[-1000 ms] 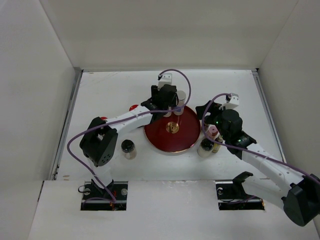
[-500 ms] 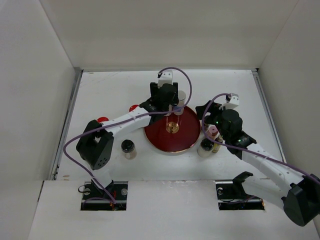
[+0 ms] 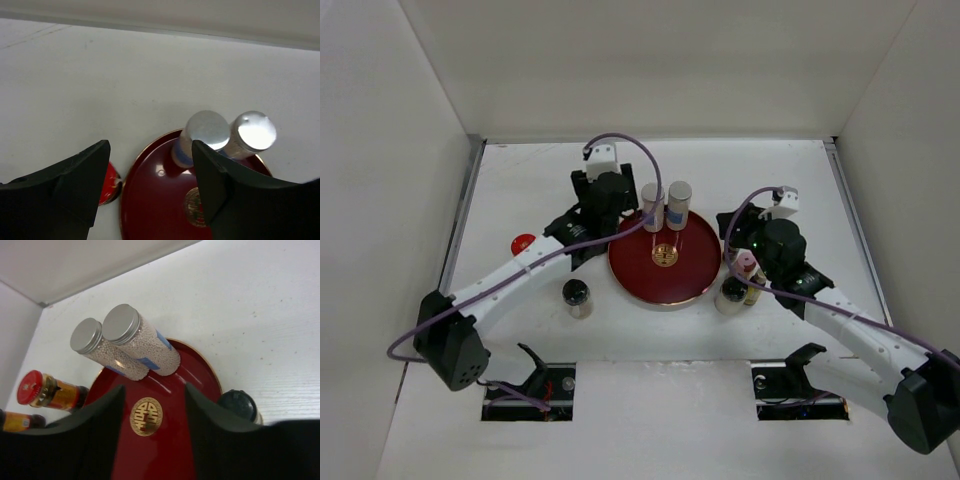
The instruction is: Organize the condiment bottles
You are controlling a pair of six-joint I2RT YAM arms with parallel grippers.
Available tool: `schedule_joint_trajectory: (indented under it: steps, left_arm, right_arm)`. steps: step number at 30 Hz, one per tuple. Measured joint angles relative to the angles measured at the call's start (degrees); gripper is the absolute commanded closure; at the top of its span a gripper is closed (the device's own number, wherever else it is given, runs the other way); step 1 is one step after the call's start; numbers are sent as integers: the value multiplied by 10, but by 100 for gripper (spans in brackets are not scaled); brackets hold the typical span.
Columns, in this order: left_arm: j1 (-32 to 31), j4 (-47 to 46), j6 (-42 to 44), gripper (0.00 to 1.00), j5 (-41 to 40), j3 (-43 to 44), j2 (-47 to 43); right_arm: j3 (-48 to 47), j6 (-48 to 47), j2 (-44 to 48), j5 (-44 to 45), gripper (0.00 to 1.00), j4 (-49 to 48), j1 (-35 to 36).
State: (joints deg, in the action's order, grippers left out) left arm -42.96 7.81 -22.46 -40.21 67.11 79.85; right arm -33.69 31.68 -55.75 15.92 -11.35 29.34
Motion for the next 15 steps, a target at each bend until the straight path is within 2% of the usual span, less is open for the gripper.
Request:
schedule_joint_trajectory:
  steps: [2, 4, 8, 15]
  left_arm:
    - [16, 29, -14, 31, -9, -21, -29]
    - [34, 56, -27, 28, -14, -46, -50]
    - [64, 97, -46, 27, 0, -76, -50]
    - [91, 110, -66, 27, 43, -101, -9]
  right_arm:
    - [0, 0, -2, 0, 23, -1, 0]
    - [0, -2, -5, -3, 16, -2, 2]
    - [0, -4, -13, -9, 12, -3, 8]
    - [0, -4, -18, -15, 10, -5, 15]
